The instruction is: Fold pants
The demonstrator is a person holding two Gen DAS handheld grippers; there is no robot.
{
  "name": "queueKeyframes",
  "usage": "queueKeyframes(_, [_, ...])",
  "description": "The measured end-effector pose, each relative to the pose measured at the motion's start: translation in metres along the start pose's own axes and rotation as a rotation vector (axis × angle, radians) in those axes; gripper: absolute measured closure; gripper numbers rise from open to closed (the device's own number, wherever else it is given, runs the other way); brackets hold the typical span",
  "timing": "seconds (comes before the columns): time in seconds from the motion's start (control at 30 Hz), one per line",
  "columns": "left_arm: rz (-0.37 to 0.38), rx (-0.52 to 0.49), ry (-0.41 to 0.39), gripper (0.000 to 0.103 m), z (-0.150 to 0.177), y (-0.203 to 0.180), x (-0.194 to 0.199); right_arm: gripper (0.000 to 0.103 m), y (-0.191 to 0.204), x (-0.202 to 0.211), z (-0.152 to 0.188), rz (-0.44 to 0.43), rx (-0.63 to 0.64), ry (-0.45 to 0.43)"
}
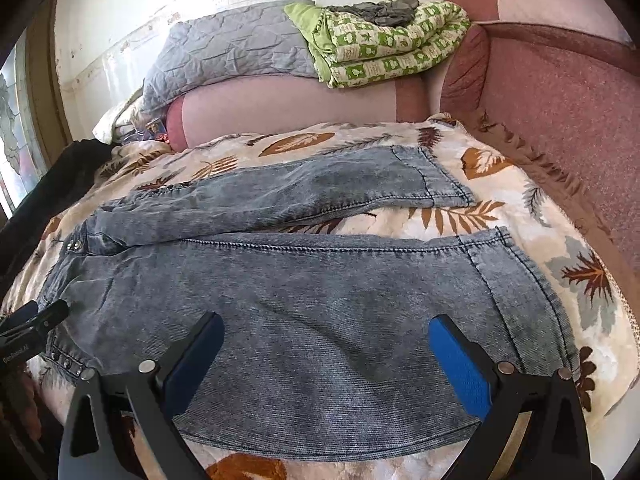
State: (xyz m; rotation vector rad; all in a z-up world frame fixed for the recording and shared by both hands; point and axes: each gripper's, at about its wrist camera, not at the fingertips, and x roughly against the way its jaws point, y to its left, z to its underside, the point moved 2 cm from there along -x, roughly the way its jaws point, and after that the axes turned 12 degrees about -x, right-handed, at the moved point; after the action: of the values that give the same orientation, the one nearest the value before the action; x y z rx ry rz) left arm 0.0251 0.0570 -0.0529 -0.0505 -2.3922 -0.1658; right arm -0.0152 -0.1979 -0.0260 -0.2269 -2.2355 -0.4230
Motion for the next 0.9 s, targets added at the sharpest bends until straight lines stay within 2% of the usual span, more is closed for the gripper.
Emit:
queueKeyframes(0.07, [0.009,0.017,0.004,0.0,0.0,0.004,0.001,0.0,-0.005,0.002,-0.004,-0.017,-0.025,0.031])
queueKeyframes(0.13, [0.033,0.063,0.002,0.0,-0.002,0.013,0.004,0.0,-0.013,0.008,-0.014,-0.065,-0.065,0.063])
queueKeyframes(0.2, [0.078,0.128,0.002,0.0,-0.005,0.026,0.008,0.0,-0.028,0.013,-0.028,-0.075,-0.103,0.094])
queueKeyframes(0.23, [0.096,0.136,0.014,0.0,-0.008,0.033,0.008,0.0,-0.041,0.017,-0.039,-0.075,-0.123,0.104])
queueKeyframes(0.33, [0.1,0.083,0.055,0.0,-0.018,0.047,0.006,0.0,-0.081,0.018,-0.068,-0.001,-0.142,0.129])
queueKeyframes(0.43, [0.1,0.093,0.095,0.0,-0.025,0.068,-0.003,0.0,-0.116,-0.008,-0.087,0.033,-0.136,0.258])
queueKeyframes(0.47, [0.102,0.106,0.106,0.0,-0.025,0.073,-0.006,0.0,-0.125,-0.022,-0.09,0.017,-0.131,0.317])
queueKeyframes(0.57, [0.114,0.145,0.164,0.0,-0.022,0.087,-0.02,0.001,-0.144,-0.049,-0.098,0.04,-0.141,0.384])
queueKeyframes(0.67, [0.062,0.147,0.189,0.0,-0.016,0.095,-0.028,0.014,-0.149,-0.071,-0.108,0.039,-0.14,0.409])
queueKeyframes(0.73, [0.037,0.142,0.211,0.0,-0.009,0.099,-0.035,0.019,-0.149,-0.089,-0.111,0.075,-0.113,0.435])
queueKeyframes(0.83, [0.057,0.158,0.244,0.0,-0.003,0.101,-0.046,0.043,-0.157,-0.119,-0.104,0.156,-0.104,0.514])
queueKeyframes(0.9, [0.035,0.143,0.27,0.0,-0.001,0.1,-0.053,0.052,-0.158,-0.124,-0.102,0.157,-0.118,0.522])
